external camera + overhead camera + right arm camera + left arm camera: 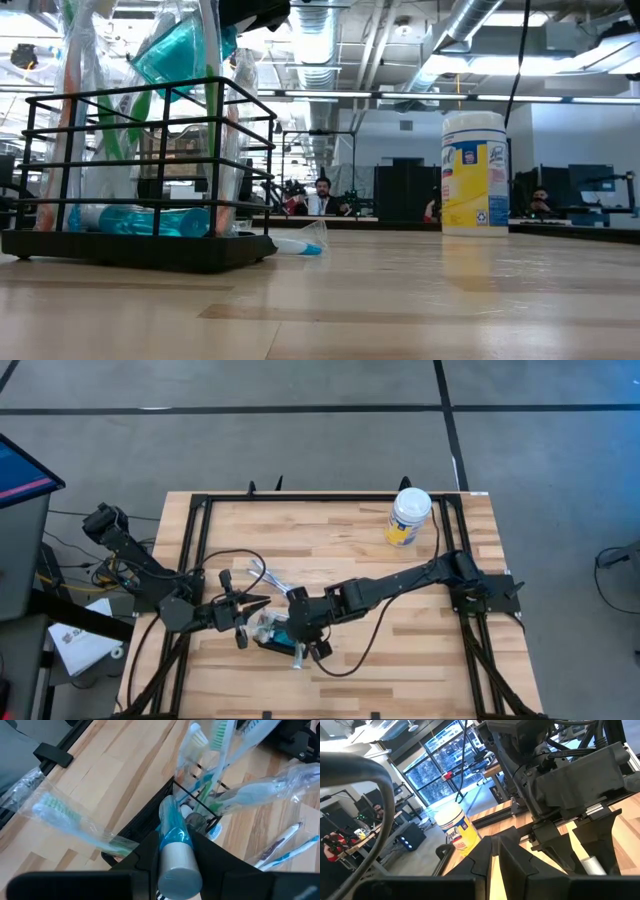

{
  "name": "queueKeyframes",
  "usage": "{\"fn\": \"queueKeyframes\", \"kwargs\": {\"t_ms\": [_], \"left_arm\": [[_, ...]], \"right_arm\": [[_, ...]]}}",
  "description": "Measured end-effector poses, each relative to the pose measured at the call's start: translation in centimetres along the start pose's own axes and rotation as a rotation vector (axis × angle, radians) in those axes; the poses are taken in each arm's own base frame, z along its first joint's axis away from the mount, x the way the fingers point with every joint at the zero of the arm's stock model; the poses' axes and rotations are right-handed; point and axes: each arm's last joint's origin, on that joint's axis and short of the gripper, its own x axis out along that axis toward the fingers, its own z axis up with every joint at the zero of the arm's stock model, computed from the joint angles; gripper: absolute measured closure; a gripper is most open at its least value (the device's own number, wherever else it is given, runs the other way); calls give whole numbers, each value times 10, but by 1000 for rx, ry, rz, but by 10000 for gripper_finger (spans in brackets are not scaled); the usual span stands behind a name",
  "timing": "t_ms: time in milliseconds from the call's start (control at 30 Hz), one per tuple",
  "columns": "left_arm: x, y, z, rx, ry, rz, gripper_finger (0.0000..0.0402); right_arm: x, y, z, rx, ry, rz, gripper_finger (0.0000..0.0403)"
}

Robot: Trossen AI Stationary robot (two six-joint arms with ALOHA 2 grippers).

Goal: Pick & Place toothbrushing station
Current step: Put the mouthwash into the mesh organizer

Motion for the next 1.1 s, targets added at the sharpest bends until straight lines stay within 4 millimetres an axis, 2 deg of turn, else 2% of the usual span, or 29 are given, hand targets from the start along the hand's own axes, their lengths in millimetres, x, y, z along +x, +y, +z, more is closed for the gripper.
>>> {"fn": "queueKeyframes", "kwargs": {"t_ms": [400, 567, 767, 967, 1100], "left_arm": [[0, 0, 0, 1, 0, -1, 376], [0, 0, 0, 2, 0, -1, 376], [0, 0, 0, 2, 0, -1, 376], [0, 0, 0, 2, 1, -1, 376], [0, 0, 0, 2, 1, -1, 376]], "right_arm": [[-1, 14, 3, -165, 19, -62, 321], [-4, 20, 6, -288, 48, -162, 321], [-5, 28, 8, -356, 59, -184, 322], [-6, 38, 10, -513, 72, -198, 322], [-6, 39, 11, -541, 72, -197, 321]]}}
